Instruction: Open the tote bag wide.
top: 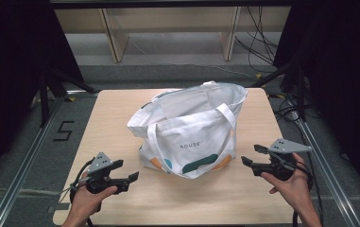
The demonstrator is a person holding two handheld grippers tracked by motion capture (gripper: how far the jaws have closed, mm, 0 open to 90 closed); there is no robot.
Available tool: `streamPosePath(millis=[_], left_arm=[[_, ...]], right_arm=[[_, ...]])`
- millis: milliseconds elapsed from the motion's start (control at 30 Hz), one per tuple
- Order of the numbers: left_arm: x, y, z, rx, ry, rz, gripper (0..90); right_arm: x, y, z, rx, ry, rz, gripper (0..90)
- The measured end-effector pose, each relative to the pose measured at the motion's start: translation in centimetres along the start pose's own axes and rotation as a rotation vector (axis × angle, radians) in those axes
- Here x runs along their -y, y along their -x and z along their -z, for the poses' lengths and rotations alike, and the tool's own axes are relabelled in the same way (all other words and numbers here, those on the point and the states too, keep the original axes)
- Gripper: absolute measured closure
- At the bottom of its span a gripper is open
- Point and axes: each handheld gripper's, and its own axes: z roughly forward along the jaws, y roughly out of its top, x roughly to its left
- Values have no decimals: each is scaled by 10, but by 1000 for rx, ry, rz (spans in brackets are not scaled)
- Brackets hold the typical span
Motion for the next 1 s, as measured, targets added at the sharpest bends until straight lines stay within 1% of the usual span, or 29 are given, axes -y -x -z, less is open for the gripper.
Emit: streamPosePath(millis=[33,67,133,167,200,233,267,300,333,367,400,433,467,500,533,567,600,633,667,700,733,767,800,833,867,900,933,967,1000], left_arm=[[-5,0,1,4,6,-6,226],[-10,0,2,6,16,-1,248],[-19,0,5,8,29,-5,257],[-23,0,6,5,32,-22,272],[-26,0,6,17,32,-24,298],[-28,1,6,16,32,-7,309],[-31,1,7,27,31,-17,317],[-33,0,8,32,31,-34,365],[-35,1,8,39,37,-38,409],[-37,2,9,42,39,-36,415],[-39,1,10,52,42,-57,482],[-41,1,11,57,50,-59,539],[-43,2,10,69,52,-57,556],[-43,2,10,69,52,-57,615],[-49,1,12,64,59,-90,655],[-49,1,12,64,59,-90,707],[-54,1,13,57,71,-105,759],[-58,0,14,65,83,-106,793],[-62,0,15,81,94,-110,845],[-66,0,16,80,99,-118,872],[-69,0,17,76,108,-123,892],[-74,-1,18,80,113,-126,893],[-78,-2,18,86,124,-119,893],[-82,-2,19,86,131,-114,894],[-86,-3,20,79,136,-119,894],[-90,-4,20,73,139,-121,894],[-92,-4,20,68,146,-115,894],[-96,-5,20,68,150,-123,894],[-100,-5,19,68,154,-120,894]], right_arm=[[-4,1,3,1,6,-1,330],[-8,2,4,2,24,1,340],[-19,3,10,2,53,13,367],[-24,4,13,1,67,13,394],[-29,5,15,-3,93,41,428],[-33,3,17,-15,96,30,435],[-38,3,18,-18,108,35,446],[-43,1,20,-20,104,35,470],[-48,2,22,-22,111,60,472],[-52,1,23,-24,113,56,480],[-57,0,24,-28,119,59,508],[-61,-1,26,-32,122,72,529],[-66,-2,28,-40,110,68,562],[-66,-2,28,-40,110,68,562],[-75,-2,29,-39,133,129,661],[-79,-3,30,-41,146,150,696],[-83,-5,31,-44,134,151,734],[-88,-6,31,-56,137,165,778],[-92,-7,32,-39,149,189,818],[-97,-8,33,-32,162,206,859],[-101,-8,33,-32,153,218,881],[-106,-9,34,-42,144,218,900],[-110,-9,33,-30,158,230,900],[-116,-9,34,-38,149,236,900],[-120,-10,33,-26,165,228,900],[-125,-9,32,-22,180,249,900],[-130,-9,31,-24,179,246,900],[-134,-9,30,-20,184,254,900],[-138,-10,28,-18,188,267,900]])
